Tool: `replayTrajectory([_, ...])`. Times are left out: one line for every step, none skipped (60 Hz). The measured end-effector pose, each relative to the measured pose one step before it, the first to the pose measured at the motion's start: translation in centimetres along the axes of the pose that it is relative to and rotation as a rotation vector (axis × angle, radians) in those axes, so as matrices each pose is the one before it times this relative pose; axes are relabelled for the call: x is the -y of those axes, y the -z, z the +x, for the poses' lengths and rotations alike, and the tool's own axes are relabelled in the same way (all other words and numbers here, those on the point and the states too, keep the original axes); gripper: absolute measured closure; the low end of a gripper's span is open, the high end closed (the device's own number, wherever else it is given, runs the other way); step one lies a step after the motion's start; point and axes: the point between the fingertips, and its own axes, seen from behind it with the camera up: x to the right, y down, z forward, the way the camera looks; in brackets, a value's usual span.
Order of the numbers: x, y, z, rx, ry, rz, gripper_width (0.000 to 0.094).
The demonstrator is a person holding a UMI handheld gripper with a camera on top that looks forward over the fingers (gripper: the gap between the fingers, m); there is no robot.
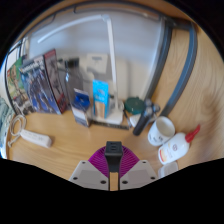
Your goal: Unplug charger
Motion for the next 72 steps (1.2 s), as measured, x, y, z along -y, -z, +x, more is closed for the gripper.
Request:
replayTrajectory([-0.897,-0.801,0.07,0.00495,0.0034,-0.02581,0.0836])
replayTrajectory([-0.802,-0.495,0.409,0.0052,0.0034,-0.02674,0.0837])
replayTrajectory([-0.729,-0.594,0.066,0.00665,-0.0015,-0.02299,0.0837])
replayTrajectory([-0.581,-0.592,0.047,0.00663,-0.0074,-0.01836,0.0837])
replayTrajectory([-0.436,-0.546,0.044,0.00674,-0.0086,-0.01735,0.0838])
replayTrajectory([-0.525,-0.587,0.04,0.00664,-0.005,-0.02083,0.0838])
replayTrajectory([-1.472,0.575,0.685,0.01181,-0.0021,-0.02068,0.0839])
replayTrajectory([-0.448,-0.208,0.215,0.00392,-0.0032,-0.01888,0.0839])
replayTrajectory([-0.353,-0.232,0.101,0.00265,-0.0082,-0.01194,0.0837])
replayTrajectory([-0.223,-0.285,0.137,0.00164,-0.0083,-0.00722,0.0839])
replayTrajectory([-0.196,-0.288,0.158,0.00066,-0.0017,-0.00801,0.0838])
replayTrajectory([-0.296,-0.243,0.149,-0.00078,0.004,-0.01237,0.0838])
replayTrajectory([-0.801,-0.254,0.496,0.0025,0.0059,-0.01337,0.0839])
replayTrajectory([-0.417,-0.135,0.233,-0.00305,0.0045,-0.0154,0.0839])
replayTrajectory([-0.289,-0.153,0.162,-0.00104,0.0019,-0.01332,0.0837])
replayTrajectory([-0.23,-0.149,0.059,0.00131,0.0008,-0.01144,0.0838])
replayTrajectory([-0.264,-0.114,0.03,0.00279,0.0,-0.01276,0.083])
replayTrajectory([-0.246,-0.077,-0.004,0.00369,0.0008,-0.01374,0.083])
replayTrajectory([-0.29,-0.065,0.003,0.00395,0.0027,-0.01498,0.0829])
replayTrajectory([-0.36,-0.386,0.163,0.00784,0.0043,-0.01254,0.0822])
replayTrajectory([-0.36,-0.015,-0.033,0.00397,0.007,-0.01429,0.0822])
replayTrajectory([-0.363,-0.075,-0.01,0.00292,0.0099,-0.01515,0.0821])
replayTrajectory([-0.381,-0.007,-0.159,0.00657,0.0103,-0.01229,0.0809])
replayTrajectory([-0.034,0.049,-0.038,0.00179,0.0072,-0.0041,0.0808])
replayTrajectory([0.27,-0.004,0.0,0.00001,-0.0005,0.00805,0.081])
replayTrajectory([0.223,0.001,0.002,-0.0015,-0.0036,0.00726,0.0796])
replayTrajectory([0.203,-0.008,-0.013,-0.00113,-0.0027,0.00785,0.0785])
replayTrajectory([0.18,-0.027,0.023,-0.00198,-0.0019,0.00561,0.077])
replayTrajectory([0.111,-0.045,0.037,-0.00329,-0.003,0.00263,0.0758])
replayTrajectory([0.042,-0.051,0.053,-0.00424,-0.0025,0.00041,0.0746])
replayTrajectory([0.034,-0.027,0.255,-0.00295,-0.0011,-0.00351,0.0737])
replayTrajectory([-0.021,-0.092,0.061,-0.00492,-0.0054,0.00114,0.0728])
replayTrajectory([-0.049,-0.079,0.061,-0.00421,-0.0056,0.00133,0.071])
replayTrajectory([0.037,-0.051,0.09,-0.00558,-0.0034,0.00389,0.0694])
replayTrajectory([0.098,-0.062,0.105,-0.00508,-0.0002,0.00628,0.0666])
replayTrajectory([0.154,-0.039,0.095,-0.00565,0.0007,0.00796,0.0645])
replayTrajectory([0.209,-0.032,0.149,-0.00664,0.0009,0.01114,0.0625])
replayTrajectory([0.241,-0.029,0.089,-0.00577,0.0029,0.01297,0.0607])
replayTrajectory([0.277,-0.006,0.022,-0.00624,0.0045,0.00825,0.059])
replayTrajectory([0.214,0.004,0.079,-0.00488,0.006,0.01177,0.0571])
replayTrajectory([0.177,0.051,0.059,-0.00325,0.0047,0.009,0.0548])
replayTrajectory([0.13,0.062,0.046,-0.00219,0.0032,0.00671,0.052])
replayTrajectory([0.115,0.103,0.05,-0.00353,0.0004,0.00658,0.0452])
replayTrajectory([0.167,0.141,0.041,-0.00305,-0.0023,0.00832,0.0456])
replayTrajectory([0.189,0.197,0.006,-0.00237,-0.0035,0.00923,0.0384])
replayTrajectory([0.252,0.189,-0.051,-0.00526,-0.0038,0.00835,0.0344])
replayTrajectory([0.269,0.303,-0.014,-0.00085,-0.0037,0.01172,0.031])
replayTrajectory([0.314,0.365,-0.069,0.00136,-0.0054,0.01304,0.0296])
replayTrajectory([0.357,0.439,-0.084,0.00119,-0.0084,0.01515,0.024])
replayTrajectory([0.431,0.509,-0.195,-0.00024,-0.0123,0.01543,0.0189])
replayTrajectory([0.462,0.587,-0.156,0.0009,-0.0128,0.01844,0.0182])
replayTrajectory([0.499,0.666,-0.154,0.0014,-0.014,0.01979,0.0084])
replayTrajectory([0.501,0.7,-0.207,0.00132,-0.0128,0.0193,0.0125])
replayTrajectory([0.486,0.758,-0.241,0.00167,-0.0113,0.0184,0.0108])
replayTrajectory([0.501,0.818,-0.254,0.00181,-0.0096,0.01942,0.0099])
replayTrajectory([0.628,0.726,-0.421,0.00191,-0.0078,0.02155,0.0099])
replayTrajectory([0.548,0.895,-0.512,0.00824,-0.003,0.02473,0.0103])
replayTrajectory([0.647,0.944,-0.553,0.00961,-0.0028,0.0253,0.0109])
replayTrajectory([0.634,0.927,-0.491,0.00532,-0.0025,0.02665,0.0116])
replayTrajectory([0.667,0.985,-0.534,0.00433,-0.0032,0.028,0.0117])
replayTrajectory([0.679,1.028,-0.531,0.00337,-0.004,0.02847,0.0116])
replayTrajectory([0.649,0.98,-0.598,0.00382,-0.0047,0.02871,0.0114])
replayTrajectory([0.78,0.945,-0.788,0.00187,-0.0042,0.02631,0.0108])
replayTrajectory([0.554,0.968,-0.747,0.00832,-0.0019,0.02867,0.0101])
replayTrajectory([0.554,1.003,-0.842,0.01188,-0.0016,0.02783,0.0098])
replayTrajectory([0.507,0.96,-0.826,0.01205,-0.0011,0.02576,0.0095])
replayTrajectory([0.436,0.9,-0.808,0.0098,0.0008,0.02388,0.0091])
replayTrajectory([0.391,0.869,-0.741,0.00621,0.0025,0.02218,0.0091])
replayTrajectory([0.322,0.823,-0.697,0.00468,0.0048,0.02037,0.0086])
replayTrajectory([0.406,0.725,-1.098,-0.00416,0.0069,0.01454,0.0081])
replayTrajectory([0.209,0.852,-0.709,0.00914,0.0121,0.01881,0.0079])
replayTrajectory([0.128,0.74,-0.793,0.00833,0.0113,0.01432,0.0082])
